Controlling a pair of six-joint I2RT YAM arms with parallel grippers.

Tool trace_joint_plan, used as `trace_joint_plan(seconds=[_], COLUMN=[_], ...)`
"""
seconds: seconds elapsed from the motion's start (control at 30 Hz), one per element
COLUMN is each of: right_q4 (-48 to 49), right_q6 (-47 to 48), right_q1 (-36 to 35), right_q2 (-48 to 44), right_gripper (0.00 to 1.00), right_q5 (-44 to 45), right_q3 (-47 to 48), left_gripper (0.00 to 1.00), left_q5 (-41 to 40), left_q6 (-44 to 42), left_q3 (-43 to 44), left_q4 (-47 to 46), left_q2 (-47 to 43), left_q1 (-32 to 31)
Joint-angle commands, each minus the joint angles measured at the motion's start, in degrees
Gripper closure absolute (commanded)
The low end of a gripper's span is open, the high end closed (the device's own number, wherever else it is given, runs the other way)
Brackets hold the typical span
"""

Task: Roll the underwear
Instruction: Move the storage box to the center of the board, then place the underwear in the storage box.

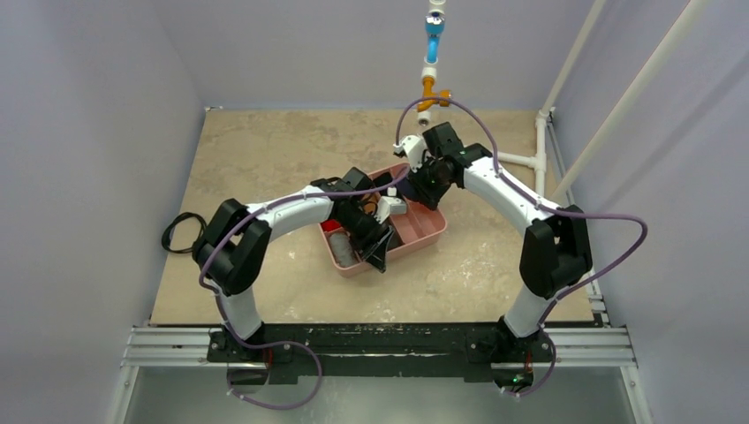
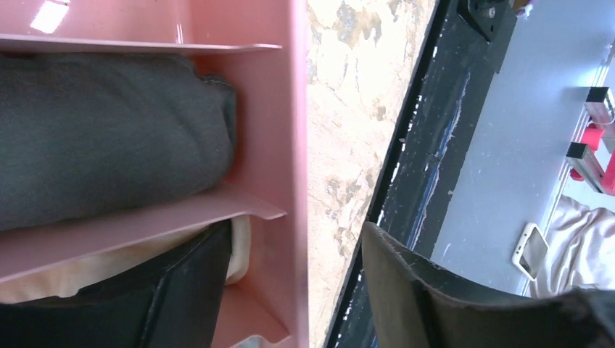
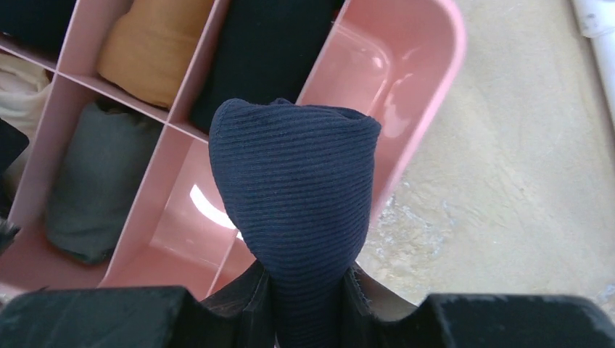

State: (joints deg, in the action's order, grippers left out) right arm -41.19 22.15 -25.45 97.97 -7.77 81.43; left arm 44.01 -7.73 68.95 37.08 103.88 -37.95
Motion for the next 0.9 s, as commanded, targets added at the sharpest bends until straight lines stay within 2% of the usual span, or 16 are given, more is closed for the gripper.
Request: trace_joint_plan(seconds=[0.0, 0.27, 0.57, 0.67, 0.87], right_q4=[0.1, 0.2, 1.7, 3.0, 3.9], right_q6=[-2.5, -4.8, -7.4, -8.0, -8.2], right_q1=[-3.7, -5.0, -6.1, -6.1, -6.0], right_q2=[0.4, -0.3, -2.2, -3.7, -5.2], right_gripper=[1.00, 1.00, 1.00, 1.00, 1.00], right_q5=[2.4, -0.9, -5.1, -6.0, -7.9], right_q3=[1.5, -0.9, -5.3, -6.3, -7.8], left_gripper=[0.32, 0.21, 0.18, 0.18, 0.18], left_q5=[1.6, 2.0, -1.4, -2.1, -1.1], left_q6=[0.9, 0.9, -0.3, -1.2, -0.5], left_q3=[-0.3, -1.2, -2.2, -1.9, -2.3], left_q4=[1.1, -1.4, -3.1, -2.4, -2.0], left_q2=[-4.6, -7.9, -11.1, -11.9, -14.0], left_q1=[-0.1, 0.3, 1.2, 2.9, 11.2])
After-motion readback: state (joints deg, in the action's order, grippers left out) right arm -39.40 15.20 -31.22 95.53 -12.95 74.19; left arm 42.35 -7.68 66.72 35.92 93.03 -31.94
